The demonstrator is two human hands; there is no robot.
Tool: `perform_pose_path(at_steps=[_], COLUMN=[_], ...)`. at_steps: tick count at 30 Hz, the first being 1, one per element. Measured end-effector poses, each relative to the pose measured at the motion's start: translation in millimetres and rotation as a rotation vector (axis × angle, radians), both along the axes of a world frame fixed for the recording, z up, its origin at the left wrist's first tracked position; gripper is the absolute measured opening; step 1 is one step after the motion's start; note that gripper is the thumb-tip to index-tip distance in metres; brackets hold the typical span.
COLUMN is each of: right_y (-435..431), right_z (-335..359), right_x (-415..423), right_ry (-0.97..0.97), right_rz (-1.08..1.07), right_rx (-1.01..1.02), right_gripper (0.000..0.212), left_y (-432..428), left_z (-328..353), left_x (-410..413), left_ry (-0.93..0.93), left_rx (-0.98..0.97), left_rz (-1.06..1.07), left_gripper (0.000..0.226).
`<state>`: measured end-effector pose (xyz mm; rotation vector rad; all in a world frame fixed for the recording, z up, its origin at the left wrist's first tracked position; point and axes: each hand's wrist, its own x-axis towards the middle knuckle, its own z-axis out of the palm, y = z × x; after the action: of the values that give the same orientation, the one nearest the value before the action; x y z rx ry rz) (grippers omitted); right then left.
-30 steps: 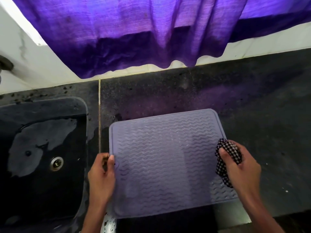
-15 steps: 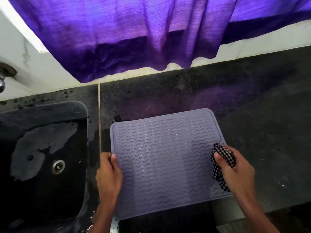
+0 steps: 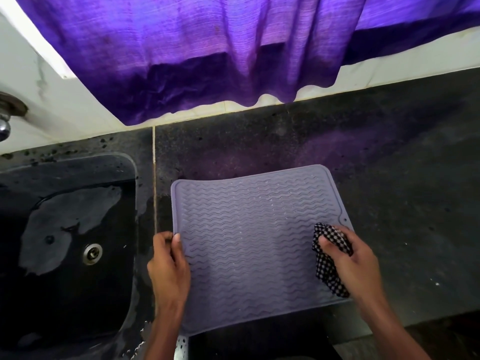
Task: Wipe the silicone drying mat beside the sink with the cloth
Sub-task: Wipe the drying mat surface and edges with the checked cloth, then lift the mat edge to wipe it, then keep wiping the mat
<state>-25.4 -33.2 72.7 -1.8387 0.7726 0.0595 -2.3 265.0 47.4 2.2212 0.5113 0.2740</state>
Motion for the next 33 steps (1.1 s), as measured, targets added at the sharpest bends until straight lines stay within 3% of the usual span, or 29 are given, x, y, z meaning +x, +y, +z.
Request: perform_pose_path(at_steps=[4,7,12,16,18,21,24,27,29,33], right_y=[19,59,162,209,202,165,106,54,32,15], right_z=[-1,-6,-17,-24,-34,-41,-24,24,64,133], right_x=[5,19,73,110,118,119,117,116,121,150], right_ry=[0.013,-0.097,-0.424,-0.414,-0.364,-0.344,-0.276,-0.207,-0.271,-0.441], right_rz=[0.189,0.377,0.747,0.944,0.923,0.682,0.342,0.140,0.156,0.422], right_rx=[-0.147,-0.229,-0.423,-0.685,-0.707,-0.562,-0.207,0.238,0.395,0.518], right_gripper=[0.049,0.064,0.052,0.052,0.052,0.049,0.047,0.068,0.071,0.041], left_y=[17,18,15,16,16,14,6,-7,-18,-39], left_z=[-23,-28,-25,-25,-27,-23,-6,29,58,113], left_x=[0,0,0,-1,-1,0,1,6,12,24], left_ry=[0.110,0.142,0.088,0.071,0.089,0.088,0.031,-0.067,-0.161,-0.306], left_rx=[0.078,0.138,0.133,0.131,0.122,0.097,0.063,0.052,0.035,0.012], left_rz=[0.006,-0.008,0.006,-0.004,-0.002,-0.003,-0.015,-0.076,-0.149,-0.322], left_gripper=[0.022,0.025,0.017,0.013,0.014,0.013,0.011,0.007,0.008,0.017])
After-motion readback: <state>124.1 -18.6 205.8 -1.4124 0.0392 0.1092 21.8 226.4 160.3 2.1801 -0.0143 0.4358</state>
